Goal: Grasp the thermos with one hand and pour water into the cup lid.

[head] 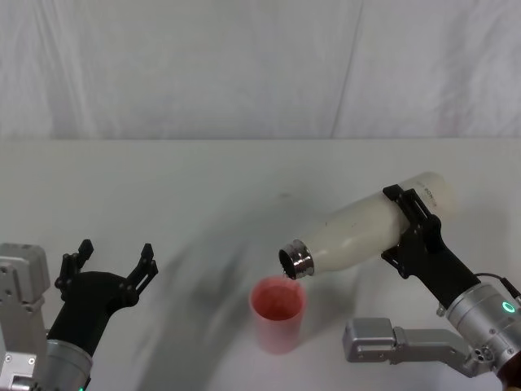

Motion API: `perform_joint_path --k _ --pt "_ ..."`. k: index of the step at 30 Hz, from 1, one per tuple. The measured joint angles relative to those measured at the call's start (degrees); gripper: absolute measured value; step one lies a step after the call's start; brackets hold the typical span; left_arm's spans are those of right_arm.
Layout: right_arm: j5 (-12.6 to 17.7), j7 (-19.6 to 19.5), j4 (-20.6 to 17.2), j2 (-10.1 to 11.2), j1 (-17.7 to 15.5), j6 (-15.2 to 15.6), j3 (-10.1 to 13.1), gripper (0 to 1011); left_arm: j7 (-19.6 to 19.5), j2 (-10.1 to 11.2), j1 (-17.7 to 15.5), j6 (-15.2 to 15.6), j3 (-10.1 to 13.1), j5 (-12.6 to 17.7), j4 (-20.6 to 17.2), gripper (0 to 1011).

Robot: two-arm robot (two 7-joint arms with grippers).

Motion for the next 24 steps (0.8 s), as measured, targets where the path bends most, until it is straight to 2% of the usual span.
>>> perform_joint_path --k 24 --pt "-0.12 -0.18 -0.23 -0.12 -0.36 0.19 -0.01 951 0.00 0.00 0.00 0.00 0.00 0.00 0.00 1001"
